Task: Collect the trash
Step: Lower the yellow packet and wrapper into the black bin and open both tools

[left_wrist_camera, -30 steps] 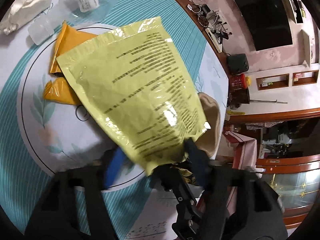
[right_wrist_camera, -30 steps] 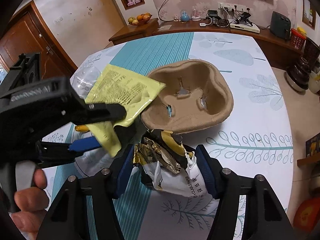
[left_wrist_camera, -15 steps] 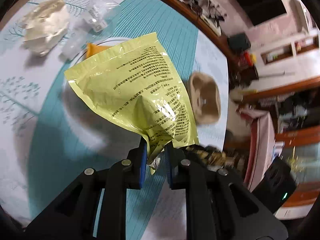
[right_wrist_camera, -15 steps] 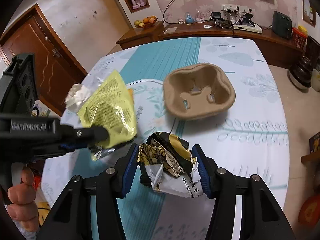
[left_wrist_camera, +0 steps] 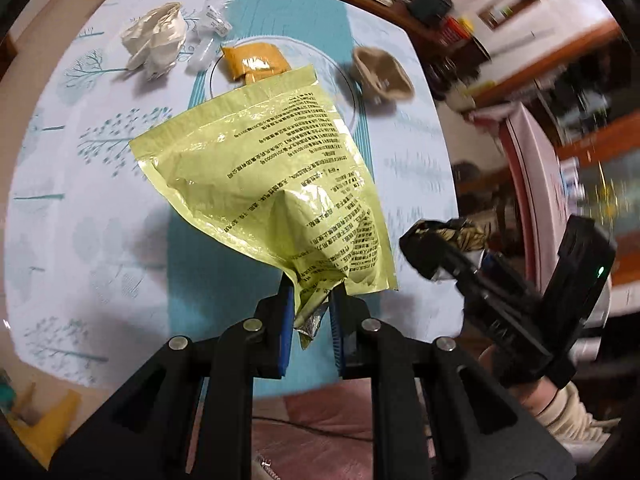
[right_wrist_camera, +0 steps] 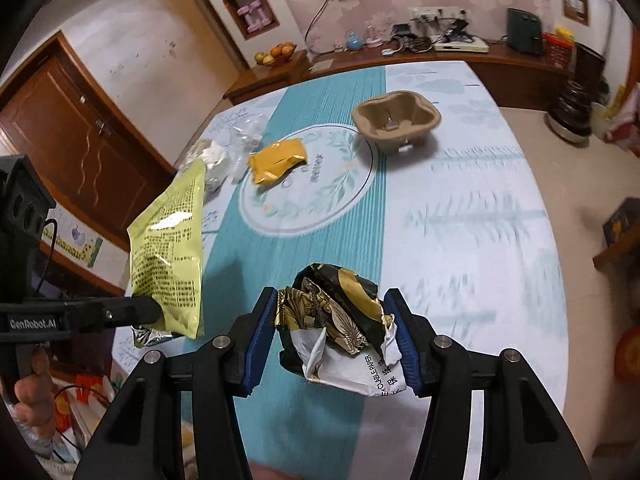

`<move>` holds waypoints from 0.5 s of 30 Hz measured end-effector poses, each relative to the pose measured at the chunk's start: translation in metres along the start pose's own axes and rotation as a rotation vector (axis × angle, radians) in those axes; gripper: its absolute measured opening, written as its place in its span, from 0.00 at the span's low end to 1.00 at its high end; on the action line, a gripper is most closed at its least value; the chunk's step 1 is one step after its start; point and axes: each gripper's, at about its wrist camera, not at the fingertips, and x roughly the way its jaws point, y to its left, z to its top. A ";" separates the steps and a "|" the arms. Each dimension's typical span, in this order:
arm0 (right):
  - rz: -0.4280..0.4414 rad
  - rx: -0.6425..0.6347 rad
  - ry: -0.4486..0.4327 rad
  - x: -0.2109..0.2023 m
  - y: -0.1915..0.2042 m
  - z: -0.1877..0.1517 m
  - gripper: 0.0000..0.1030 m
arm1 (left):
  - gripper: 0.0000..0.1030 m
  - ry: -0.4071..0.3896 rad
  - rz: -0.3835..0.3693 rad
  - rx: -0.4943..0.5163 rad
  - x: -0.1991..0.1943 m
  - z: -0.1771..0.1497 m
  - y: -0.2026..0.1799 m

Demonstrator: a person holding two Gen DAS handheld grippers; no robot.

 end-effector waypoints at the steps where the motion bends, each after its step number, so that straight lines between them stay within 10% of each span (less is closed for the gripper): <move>1: -0.008 0.019 -0.015 -0.010 0.008 -0.015 0.53 | 0.12 0.003 0.000 0.023 -0.007 -0.011 0.003; 15: -0.045 0.171 -0.017 -0.085 0.113 -0.201 0.53 | 0.12 0.158 0.026 0.264 -0.063 -0.192 0.052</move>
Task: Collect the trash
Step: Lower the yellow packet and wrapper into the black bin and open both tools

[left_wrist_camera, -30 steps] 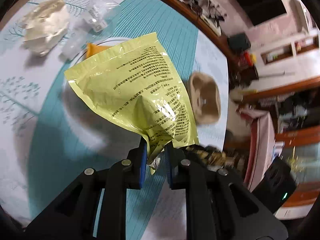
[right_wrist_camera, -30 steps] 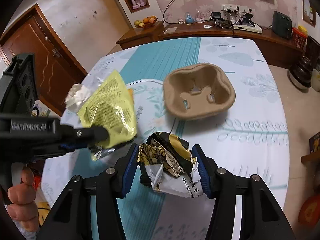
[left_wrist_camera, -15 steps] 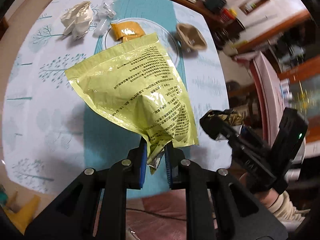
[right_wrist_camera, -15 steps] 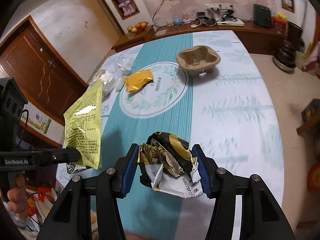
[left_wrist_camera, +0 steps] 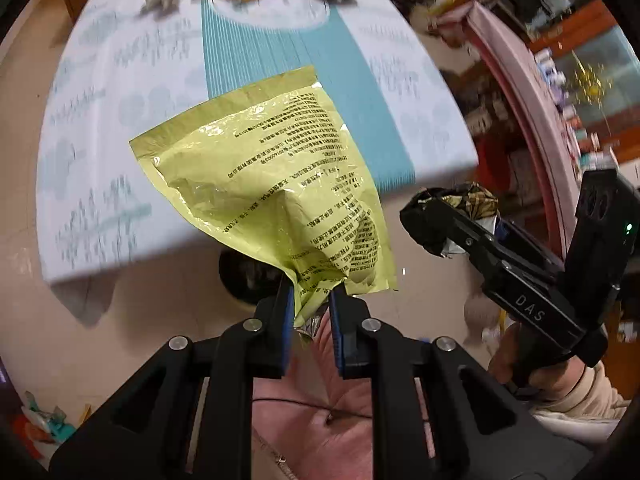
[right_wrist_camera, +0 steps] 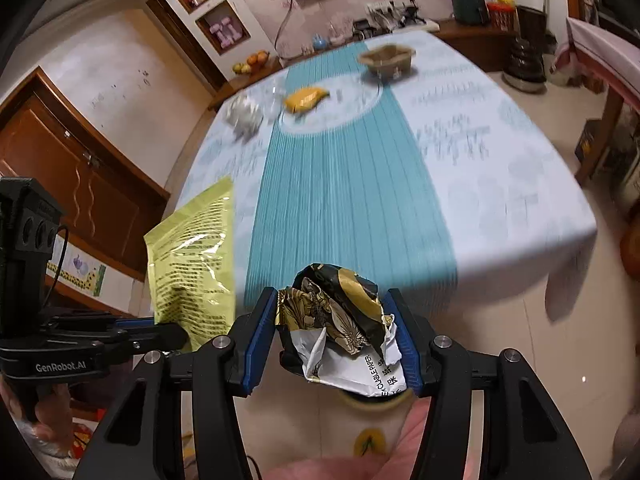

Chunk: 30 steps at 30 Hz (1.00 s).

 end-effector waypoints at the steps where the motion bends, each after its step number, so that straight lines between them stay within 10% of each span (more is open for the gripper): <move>1: -0.005 -0.004 0.012 -0.003 0.005 -0.012 0.53 | 0.12 0.016 0.002 0.012 0.001 -0.010 0.000; 15: -0.053 0.041 0.167 0.035 -0.018 -0.099 0.53 | 0.12 0.208 0.031 0.011 0.075 -0.100 0.005; 30: -0.052 0.050 0.244 0.214 -0.097 -0.193 0.53 | 0.13 0.326 0.124 -0.123 0.265 -0.138 0.079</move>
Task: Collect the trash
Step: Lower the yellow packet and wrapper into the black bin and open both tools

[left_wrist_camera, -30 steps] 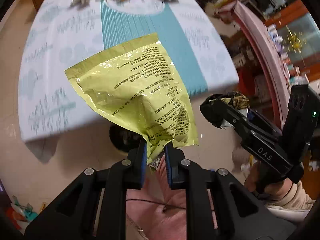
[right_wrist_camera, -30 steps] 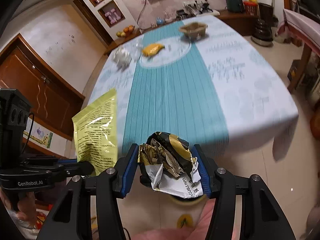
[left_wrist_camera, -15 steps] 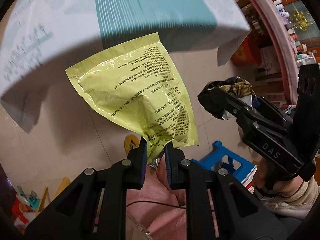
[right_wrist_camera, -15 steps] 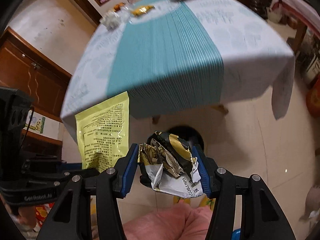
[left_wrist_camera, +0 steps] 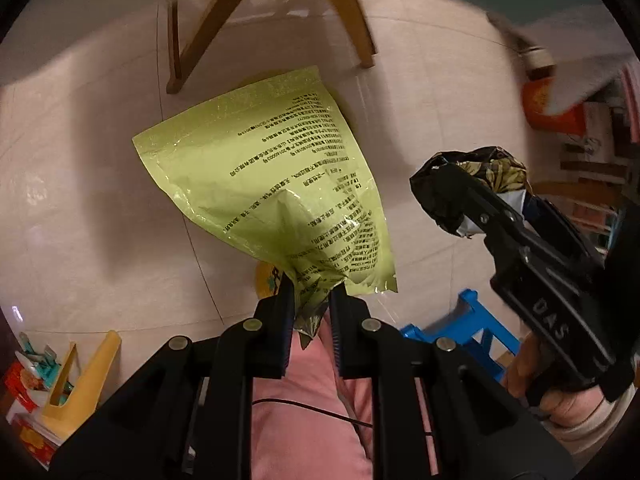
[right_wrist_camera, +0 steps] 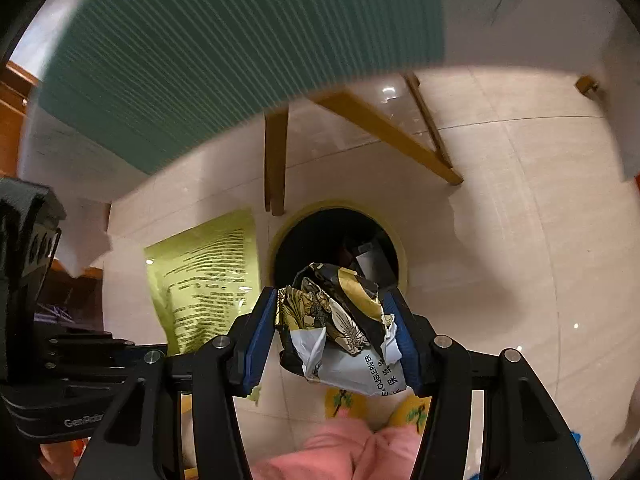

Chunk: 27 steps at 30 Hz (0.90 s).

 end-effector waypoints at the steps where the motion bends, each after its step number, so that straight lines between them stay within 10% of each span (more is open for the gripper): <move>1: 0.004 -0.010 0.006 0.018 -0.002 -0.001 0.53 | 0.13 0.004 0.006 -0.003 0.014 0.007 0.005; 15: 0.033 -0.075 0.027 0.184 -0.023 -0.009 0.62 | 0.17 -0.012 0.065 0.130 0.115 0.057 0.037; 27: 0.034 -0.054 0.000 0.200 -0.043 -0.008 0.87 | 0.80 -0.152 0.082 0.138 0.116 0.043 0.052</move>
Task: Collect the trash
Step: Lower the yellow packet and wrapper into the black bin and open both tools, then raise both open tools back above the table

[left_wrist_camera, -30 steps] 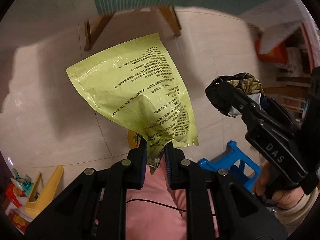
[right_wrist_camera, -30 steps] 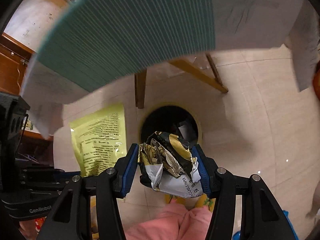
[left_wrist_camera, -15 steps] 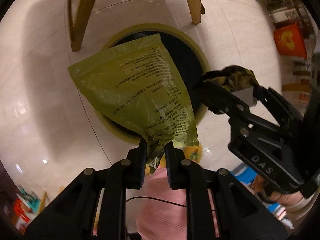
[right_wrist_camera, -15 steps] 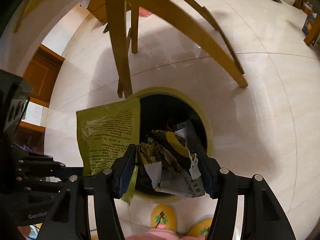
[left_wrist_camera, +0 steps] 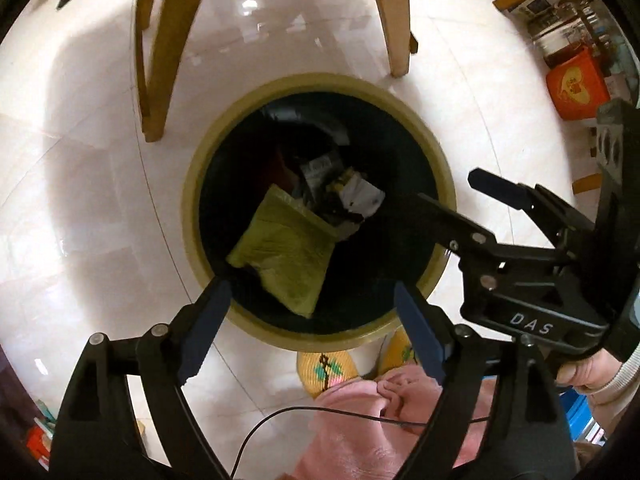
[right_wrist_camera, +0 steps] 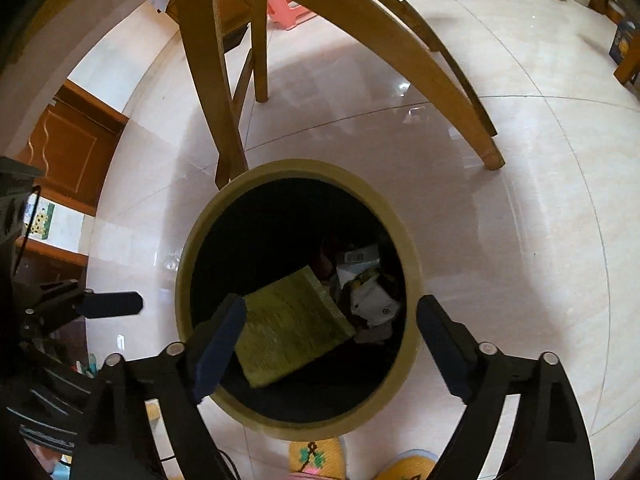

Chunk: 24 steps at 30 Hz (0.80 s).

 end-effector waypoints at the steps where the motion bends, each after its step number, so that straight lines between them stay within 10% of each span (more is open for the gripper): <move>1: -0.002 -0.002 -0.006 -0.002 0.000 0.000 0.87 | 0.80 -0.014 0.002 -0.004 -0.006 -0.003 0.001; 11: -0.018 0.000 -0.052 -0.071 0.022 -0.011 0.87 | 0.80 -0.102 0.003 -0.058 -0.057 -0.021 -0.021; 24: -0.012 0.032 -0.103 -0.258 0.076 -0.007 0.87 | 0.82 -0.179 -0.015 -0.056 -0.243 -0.068 -0.064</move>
